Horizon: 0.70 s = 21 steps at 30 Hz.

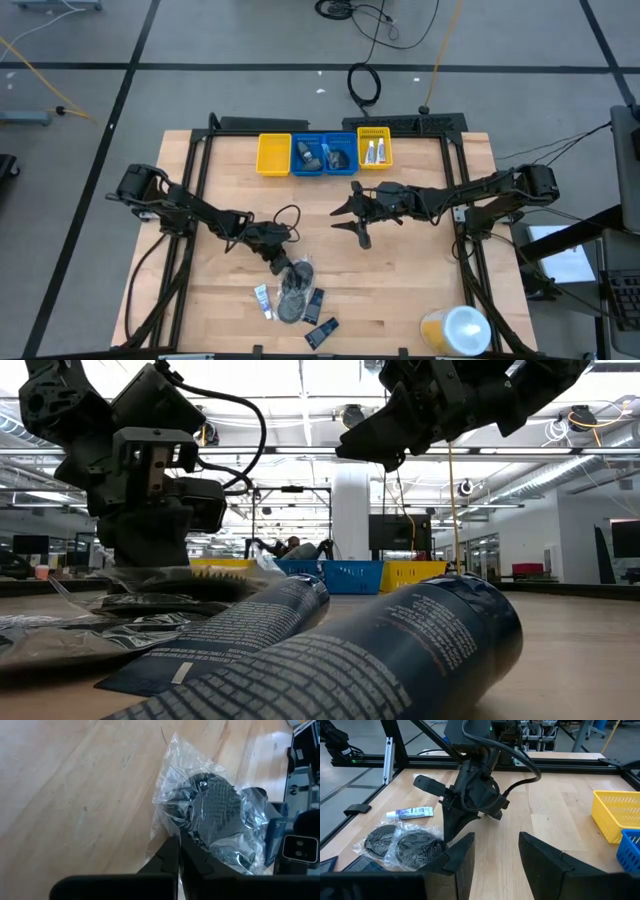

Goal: Pick & Place Travel size toiletries
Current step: Put the black hairbrush into the right blue bin

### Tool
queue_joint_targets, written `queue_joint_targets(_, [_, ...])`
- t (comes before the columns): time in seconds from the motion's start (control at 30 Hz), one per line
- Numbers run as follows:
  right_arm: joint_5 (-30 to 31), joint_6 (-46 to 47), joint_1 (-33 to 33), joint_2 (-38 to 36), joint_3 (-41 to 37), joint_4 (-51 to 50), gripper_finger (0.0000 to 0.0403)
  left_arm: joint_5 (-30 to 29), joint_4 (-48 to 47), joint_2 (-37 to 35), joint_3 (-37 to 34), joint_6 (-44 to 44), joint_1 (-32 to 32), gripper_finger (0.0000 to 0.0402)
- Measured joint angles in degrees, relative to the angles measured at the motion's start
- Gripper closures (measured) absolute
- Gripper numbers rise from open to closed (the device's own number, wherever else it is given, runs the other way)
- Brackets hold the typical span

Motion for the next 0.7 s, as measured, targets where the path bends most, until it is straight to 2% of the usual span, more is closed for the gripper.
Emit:
queue_joint_targets(0.5, [-0.03,0.02,-0.02,0.00,0.00,-0.42,0.0259,-4.01,-1.14,-6.48,3.66,8.05,0.38,0.0402])
queue_joint_targets(0.7, [-0.12,0.07,0.00,0.02,0.00,-0.42,0.0259,-10.10,-13.60,-12.68,6.46,11.96,1.69,0.0402])
